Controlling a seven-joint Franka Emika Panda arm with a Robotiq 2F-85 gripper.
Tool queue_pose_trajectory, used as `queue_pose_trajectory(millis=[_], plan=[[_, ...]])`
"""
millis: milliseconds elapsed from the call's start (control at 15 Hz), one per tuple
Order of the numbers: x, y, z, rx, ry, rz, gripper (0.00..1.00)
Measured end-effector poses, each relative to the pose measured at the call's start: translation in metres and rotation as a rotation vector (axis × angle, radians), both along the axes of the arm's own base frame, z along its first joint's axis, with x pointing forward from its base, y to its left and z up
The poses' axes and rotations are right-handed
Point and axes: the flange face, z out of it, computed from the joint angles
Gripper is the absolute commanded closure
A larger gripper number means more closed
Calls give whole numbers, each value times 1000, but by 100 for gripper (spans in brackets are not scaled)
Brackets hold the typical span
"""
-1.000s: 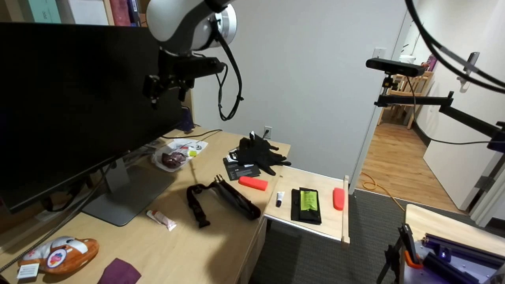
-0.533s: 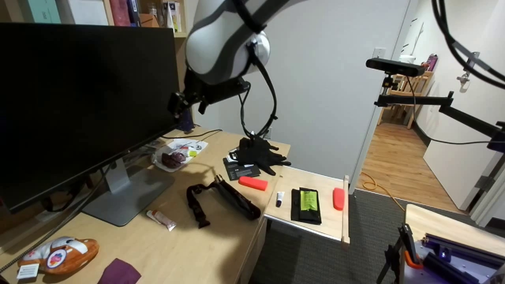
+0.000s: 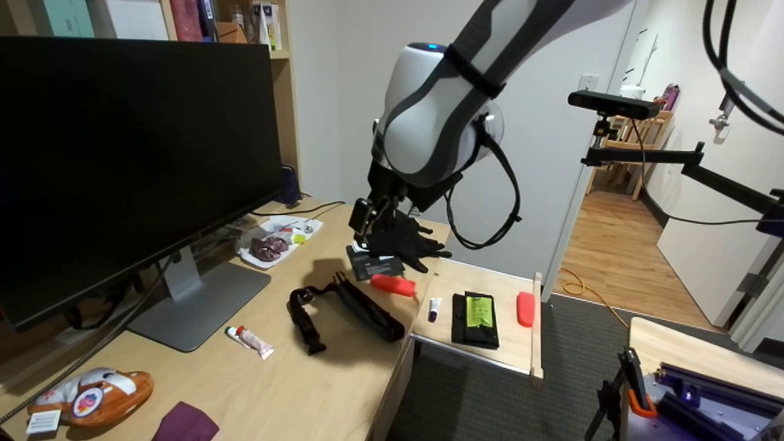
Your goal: Move the gloves to the right
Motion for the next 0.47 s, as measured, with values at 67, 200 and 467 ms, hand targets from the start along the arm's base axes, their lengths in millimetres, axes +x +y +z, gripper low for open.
queue_pose_trajectory(millis=[67,200,467], plan=[[-11,-2,-2,-5,30,14,0],[-28,-7,-4,-19,98,34,0],[-42,-15,1,-27,136,32,0]])
